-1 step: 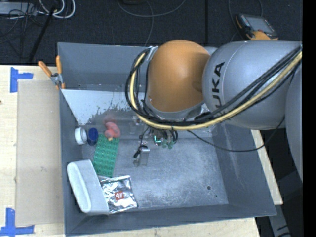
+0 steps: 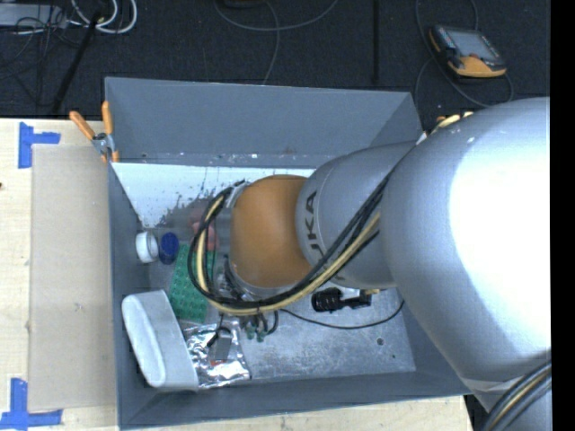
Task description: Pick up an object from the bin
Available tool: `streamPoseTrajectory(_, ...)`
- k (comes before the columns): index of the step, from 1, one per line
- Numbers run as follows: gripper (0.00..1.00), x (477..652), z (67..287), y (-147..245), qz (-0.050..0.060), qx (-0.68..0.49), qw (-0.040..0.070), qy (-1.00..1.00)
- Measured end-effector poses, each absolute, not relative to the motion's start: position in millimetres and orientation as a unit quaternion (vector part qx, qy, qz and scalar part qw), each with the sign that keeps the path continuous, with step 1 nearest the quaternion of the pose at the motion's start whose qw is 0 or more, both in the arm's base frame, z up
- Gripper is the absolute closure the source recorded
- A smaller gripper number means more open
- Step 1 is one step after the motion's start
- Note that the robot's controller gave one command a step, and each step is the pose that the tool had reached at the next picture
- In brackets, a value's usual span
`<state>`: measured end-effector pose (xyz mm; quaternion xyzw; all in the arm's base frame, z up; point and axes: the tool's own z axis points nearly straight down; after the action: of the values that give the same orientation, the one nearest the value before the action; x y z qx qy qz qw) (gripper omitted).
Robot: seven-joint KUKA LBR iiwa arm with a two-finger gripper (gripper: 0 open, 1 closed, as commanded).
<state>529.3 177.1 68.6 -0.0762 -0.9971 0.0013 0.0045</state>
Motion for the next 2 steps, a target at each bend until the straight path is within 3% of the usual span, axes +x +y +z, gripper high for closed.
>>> streamPoseTrajectory(1,0.0,518.1,69.9,173.9,0.001,0.27,0.0,-0.963)
streamPoseTrajectory(2,0.0,477.9,72.5,164.1,0.0,0.339,-0.007,-0.941)
